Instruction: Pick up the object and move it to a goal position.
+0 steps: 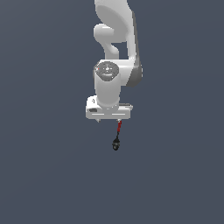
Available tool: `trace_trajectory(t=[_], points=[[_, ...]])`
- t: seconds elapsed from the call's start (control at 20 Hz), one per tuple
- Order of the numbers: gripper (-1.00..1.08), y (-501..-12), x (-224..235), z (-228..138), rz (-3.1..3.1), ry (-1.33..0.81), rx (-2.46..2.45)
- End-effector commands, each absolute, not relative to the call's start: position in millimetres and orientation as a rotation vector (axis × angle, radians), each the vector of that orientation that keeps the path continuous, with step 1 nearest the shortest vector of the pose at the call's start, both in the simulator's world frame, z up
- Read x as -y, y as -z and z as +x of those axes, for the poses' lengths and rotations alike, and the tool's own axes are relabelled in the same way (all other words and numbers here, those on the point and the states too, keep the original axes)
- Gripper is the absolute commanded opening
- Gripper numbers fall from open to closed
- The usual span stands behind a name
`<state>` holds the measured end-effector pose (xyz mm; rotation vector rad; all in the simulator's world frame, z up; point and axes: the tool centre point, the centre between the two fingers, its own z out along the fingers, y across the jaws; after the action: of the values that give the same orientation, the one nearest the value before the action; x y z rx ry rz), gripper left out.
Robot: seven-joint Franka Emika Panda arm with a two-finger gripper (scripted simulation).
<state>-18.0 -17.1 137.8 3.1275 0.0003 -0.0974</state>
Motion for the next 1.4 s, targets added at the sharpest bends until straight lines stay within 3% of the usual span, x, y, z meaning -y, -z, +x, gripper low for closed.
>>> trace_trajectory(t=[0.0,0.8,1.35], points=[[1.0,-138,17,-18,3.127,0.097,0.0],[1.0,-138,21,-13,3.128,0.099,-0.03],[1.0,-92,-9,-10,3.133,0.041,0.089]])
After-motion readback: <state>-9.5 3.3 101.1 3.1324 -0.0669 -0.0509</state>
